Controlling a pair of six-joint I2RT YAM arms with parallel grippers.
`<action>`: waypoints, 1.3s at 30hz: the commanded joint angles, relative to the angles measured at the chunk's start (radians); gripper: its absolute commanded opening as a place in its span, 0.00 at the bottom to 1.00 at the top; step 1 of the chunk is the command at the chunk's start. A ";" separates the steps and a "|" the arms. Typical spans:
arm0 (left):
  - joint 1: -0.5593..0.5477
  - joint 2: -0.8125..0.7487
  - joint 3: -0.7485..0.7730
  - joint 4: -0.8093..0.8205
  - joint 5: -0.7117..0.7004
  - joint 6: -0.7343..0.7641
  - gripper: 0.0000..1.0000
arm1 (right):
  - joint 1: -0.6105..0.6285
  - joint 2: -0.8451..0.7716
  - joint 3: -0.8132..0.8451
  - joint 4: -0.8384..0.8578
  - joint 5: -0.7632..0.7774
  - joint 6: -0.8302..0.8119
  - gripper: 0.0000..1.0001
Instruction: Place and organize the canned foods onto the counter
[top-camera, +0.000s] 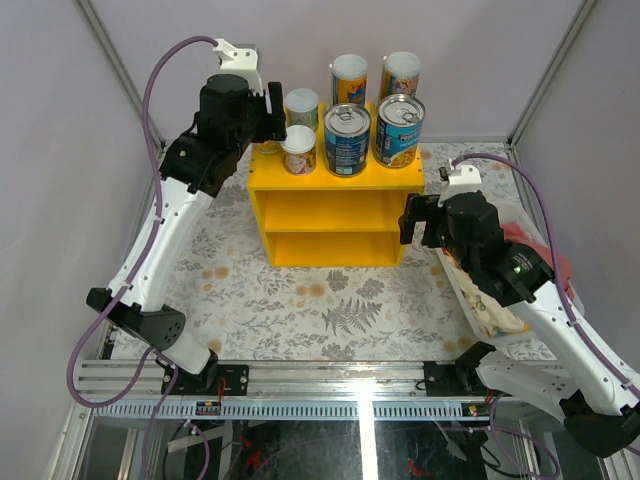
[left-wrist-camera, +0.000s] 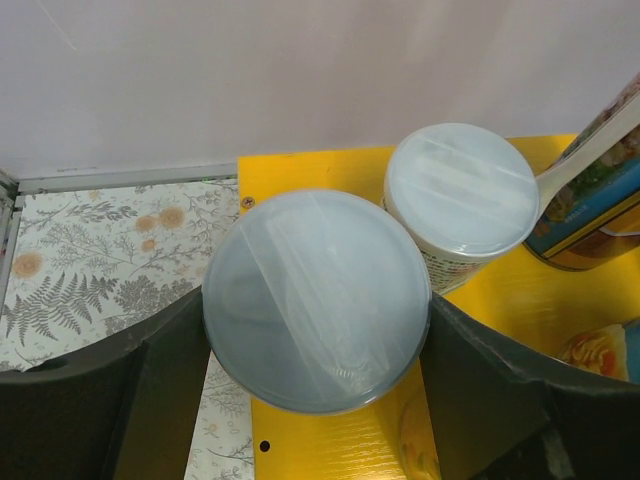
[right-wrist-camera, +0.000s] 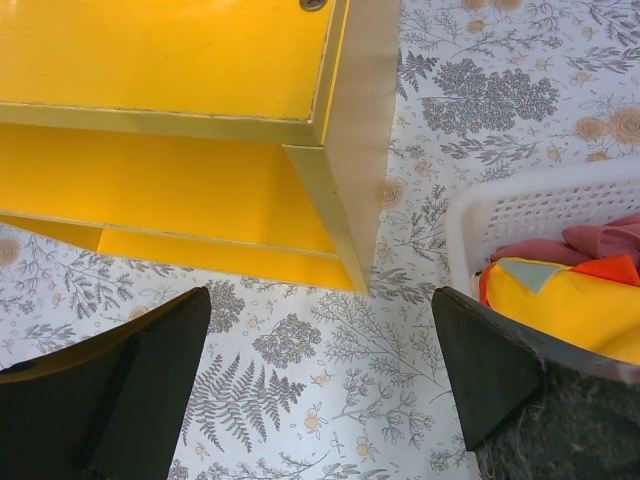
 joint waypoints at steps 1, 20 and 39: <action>-0.012 -0.014 0.008 0.170 -0.039 0.043 0.00 | -0.007 -0.014 0.003 0.037 0.001 -0.013 1.00; -0.042 -0.016 -0.050 0.196 -0.097 0.082 0.10 | -0.008 -0.012 -0.002 0.038 0.001 -0.014 0.99; -0.044 -0.047 -0.086 0.190 -0.111 0.051 0.72 | -0.008 -0.014 0.003 0.039 -0.004 -0.013 1.00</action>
